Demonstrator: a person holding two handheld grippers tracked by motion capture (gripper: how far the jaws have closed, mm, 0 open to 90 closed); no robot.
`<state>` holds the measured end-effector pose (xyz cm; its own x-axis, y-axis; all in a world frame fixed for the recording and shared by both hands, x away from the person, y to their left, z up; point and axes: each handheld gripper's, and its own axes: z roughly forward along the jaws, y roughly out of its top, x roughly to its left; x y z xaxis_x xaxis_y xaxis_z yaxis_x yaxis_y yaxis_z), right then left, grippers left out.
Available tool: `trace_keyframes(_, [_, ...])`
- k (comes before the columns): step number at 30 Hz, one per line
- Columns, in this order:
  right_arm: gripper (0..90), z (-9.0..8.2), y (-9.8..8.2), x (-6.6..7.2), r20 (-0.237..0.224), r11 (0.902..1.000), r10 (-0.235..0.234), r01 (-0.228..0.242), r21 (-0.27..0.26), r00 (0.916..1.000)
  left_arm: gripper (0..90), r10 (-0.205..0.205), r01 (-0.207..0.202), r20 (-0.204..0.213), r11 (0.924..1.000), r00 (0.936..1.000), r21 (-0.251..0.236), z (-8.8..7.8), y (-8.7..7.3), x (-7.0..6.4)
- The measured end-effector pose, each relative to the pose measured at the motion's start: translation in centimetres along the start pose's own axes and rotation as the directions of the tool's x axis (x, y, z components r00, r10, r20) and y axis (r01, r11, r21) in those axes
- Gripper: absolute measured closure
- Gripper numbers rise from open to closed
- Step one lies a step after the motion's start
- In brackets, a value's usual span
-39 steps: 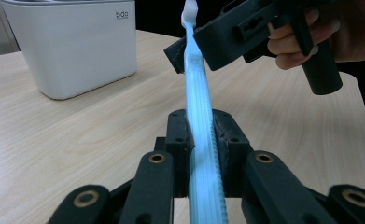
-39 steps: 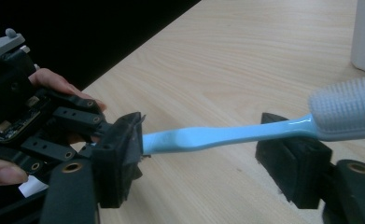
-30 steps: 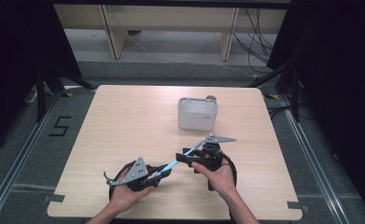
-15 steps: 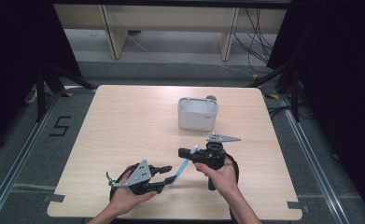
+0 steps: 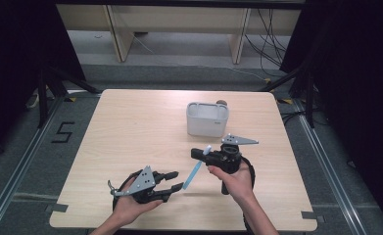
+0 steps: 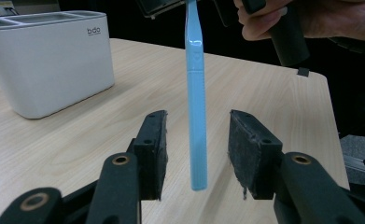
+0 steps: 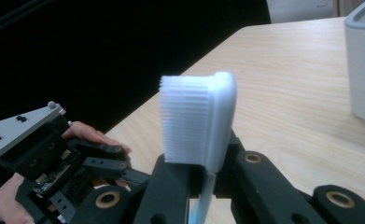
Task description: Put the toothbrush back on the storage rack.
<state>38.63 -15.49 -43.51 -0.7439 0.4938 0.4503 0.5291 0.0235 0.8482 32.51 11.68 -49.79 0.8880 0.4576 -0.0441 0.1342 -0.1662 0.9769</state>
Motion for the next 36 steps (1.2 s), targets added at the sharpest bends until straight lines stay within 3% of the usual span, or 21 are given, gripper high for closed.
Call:
trace_keyframes(1, [87.0, -0.1, 0.1, 0.1, 0.007, 0.9999, 0.010, -0.010, 0.003, 0.9999, 56.5, 0.000, 0.000, -0.010, 0.9999, 1.0000, 0.015, -0.2, 0.0, 0.0])
trace_keyframes(3, [87.1, -0.3, 0.3, 0.0, 0.020, 0.9999, -0.015, 0.016, -0.003, 0.9997, 56.2, 0.000, 0.000, -0.018, 0.9999, 0.9998, 0.014, -0.4, 0.0, 0.1])
trace_keyframes(4, [87.0, -0.3, 0.4, -0.1, 0.021, 0.9999, -0.013, 0.013, 0.002, 0.9997, 56.0, -0.007, 0.007, -0.014, 1.0000, 0.9999, -0.004, -0.4, -0.1, 0.1])
trace_keyframes(5, [87.0, -0.5, 0.5, 0.1, 0.024, 0.9999, 0.011, -0.012, 0.007, 0.9997, 55.7, -0.005, 0.006, -0.026, 0.9999, 0.9996, 0.015, -0.7, -0.1, 0.2])
trace_keyframes(8, [87.0, -0.6, 0.8, -0.1, 0.048, 0.9992, -0.038, 0.038, -0.005, 0.9981, 55.2, -0.014, 0.014, -0.039, 0.9998, 0.9992, 0.011, -1.0, -0.3, 0.4])
trace_keyframes(11, [87.0, -0.8, 1.1, -0.1, 0.065, 0.9996, -0.029, 0.029, 0.003, 0.9975, 54.6, -0.020, 0.020, -0.053, 0.9998, 0.9984, 0.009, -1.4, -0.4, 0.7])
trace_keyframes(13, [87.0, -1.0, 1.3, -0.1, 0.068, 0.9992, -0.040, 0.041, -0.005, 0.9969, 54.6, -0.031, 0.030, -0.059, 0.9995, 0.9978, -0.010, -1.7, -0.6, 0.9])
trace_keyframes(14, [87.0, -1.0, 1.5, -0.2, 0.068, 0.9983, -0.057, 0.057, -0.008, 0.9961, 54.5, -0.032, 0.033, -0.074, 0.9994, 0.9967, 0.008, -2.0, -0.6, 1.0])
trace_keyframes(17, [87.0, -1.2, 1.9, -0.2, 0.087, 0.9984, -0.057, 0.057, 0.000, 0.9946, 54.1, -0.044, 0.044, -0.100, 0.9990, 0.9941, -0.004, -2.3, -0.9, 1.5])
trace_keyframes(21, [87.0, -1.5, 2.5, -0.5, 0.119, 0.9957, -0.090, 0.092, -0.009, 0.9888, 53.9, -0.058, 0.056, -0.145, 0.9983, 0.9878, -0.014, -2.8, -1.2, 2.1])
trace_keyframes(25, [87.0, -1.9, 3.1, -0.4, 0.129, 0.9973, -0.071, 0.072, -0.009, 0.9891, 52.2, -0.074, 0.071, -0.196, 0.9972, 0.9778, -0.022, -3.3, -1.6, 2.7])
trace_keyframes(26, [87.0, -1.9, 3.2, -0.5, 0.131, 0.9953, -0.092, 0.095, -0.017, 0.9871, 51.9, -0.080, 0.077, -0.207, 0.9967, 0.9750, -0.025, -3.4, -1.7, 2.8])
trace_keyframes(27, [87.1, -2.0, 3.4, -0.5, 0.150, 0.9943, -0.102, 0.105, -0.014, 0.9834, 51.6, -0.087, 0.081, -0.209, 0.9959, 0.9740, -0.041, -3.3, -1.9, 3.0])
trace_keyframes(28, [87.1, -2.0, 3.5, -0.6, 0.141, 0.9945, -0.100, 0.103, -0.017, 0.9849, 51.5, -0.087, 0.083, -0.221, 0.9962, 0.9714, -0.027, -3.5, -1.9, 3.1])
trace_keyframes(29, [87.0, -2.1, 3.6, -0.7, 0.157, 0.9921, -0.118, 0.123, -0.024, 0.9805, 51.6, -0.092, 0.089, -0.230, 0.9957, 0.9687, -0.025, -3.6, -2.1, 3.2])
trace_keyframes(30, [87.0, -2.1, 3.7, -0.6, 0.163, 0.9952, -0.093, 0.097, -0.015, 0.9822, 51.6, -0.099, 0.092, -0.230, 0.9950, 0.9682, -0.039, -3.5, -2.3, 3.4])
trace_keyframes(32, [87.0, -2.3, 3.9, -0.7, 0.170, 0.9931, -0.112, 0.116, -0.015, 0.9790, 51.5, -0.104, 0.099, -0.243, 0.9946, 0.9645, -0.031, -3.7, -2.5, 3.5])
trace_keyframes(33, [87.0, -2.3, 4.0, -0.7, 0.169, 0.9948, -0.095, 0.100, -0.020, 0.9810, 51.4, -0.108, 0.102, -0.243, 0.9941, 0.9640, -0.037, -3.7, -2.6, 3.6])
trace_keyframes(36, [87.0, -2.4, 4.3, -1.0, 0.191, 0.9910, -0.125, 0.132, -0.023, 0.9735, 50.9, -0.114, 0.102, -0.250, 0.9930, 0.9614, -0.059, -3.7, -2.8, 4.0])
